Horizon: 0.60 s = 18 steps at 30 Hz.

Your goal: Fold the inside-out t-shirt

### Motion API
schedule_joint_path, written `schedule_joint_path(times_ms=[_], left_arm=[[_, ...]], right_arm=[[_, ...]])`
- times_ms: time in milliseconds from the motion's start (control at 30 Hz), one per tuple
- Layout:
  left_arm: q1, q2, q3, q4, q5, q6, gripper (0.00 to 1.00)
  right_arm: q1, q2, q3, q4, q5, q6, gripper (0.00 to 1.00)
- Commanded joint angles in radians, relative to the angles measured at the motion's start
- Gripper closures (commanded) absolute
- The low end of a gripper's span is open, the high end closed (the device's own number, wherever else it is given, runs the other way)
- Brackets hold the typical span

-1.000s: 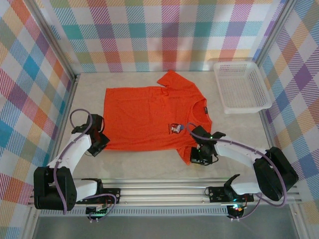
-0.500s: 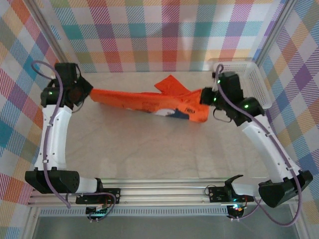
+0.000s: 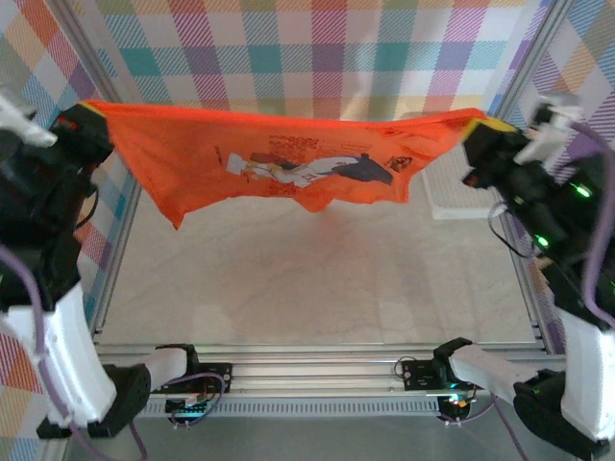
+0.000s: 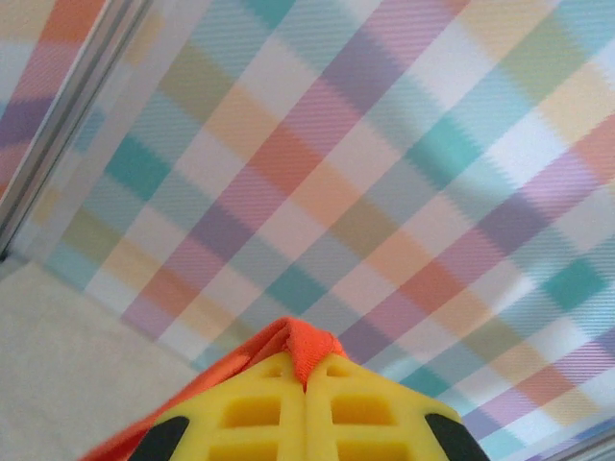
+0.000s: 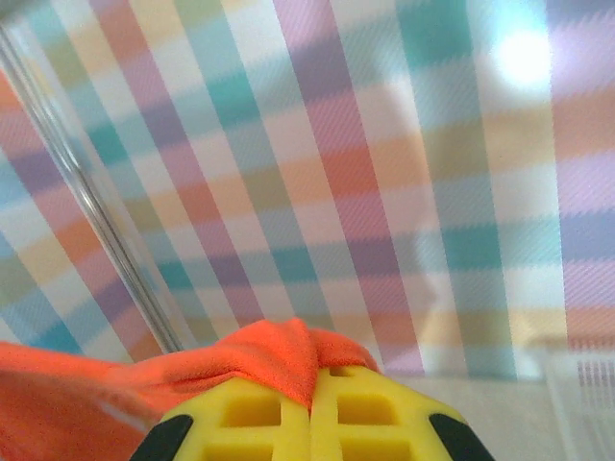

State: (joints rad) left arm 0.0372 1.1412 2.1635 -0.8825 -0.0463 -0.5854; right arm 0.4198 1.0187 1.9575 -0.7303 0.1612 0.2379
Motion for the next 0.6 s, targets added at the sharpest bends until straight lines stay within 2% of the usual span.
schedule_joint_path(times_ms=[0,267,433,567], left_arm=[[0.016,-0.064,0.016,0.1,-0.036,0.053,1.0],[0.016,-0.027,-0.06,0.112,-0.039,0.079,1.0],[0.016,0.066,-0.254,0.192,0.006,0.066,1.0],[0.016,0.152,-0.442,0.304,0.004,0.061,1.0]], right_arm=[[-0.006,-0.037,0.049,0.057,0.04,-0.056,1.0],[-0.006,0.11,0.163,0.049,0.12,-0.171,1.0],[-0.009,0.255,0.1,0.128,0.2,-0.247,1.0],[-0.041,0.363,0.021,0.198,0.184,-0.239,1.0]])
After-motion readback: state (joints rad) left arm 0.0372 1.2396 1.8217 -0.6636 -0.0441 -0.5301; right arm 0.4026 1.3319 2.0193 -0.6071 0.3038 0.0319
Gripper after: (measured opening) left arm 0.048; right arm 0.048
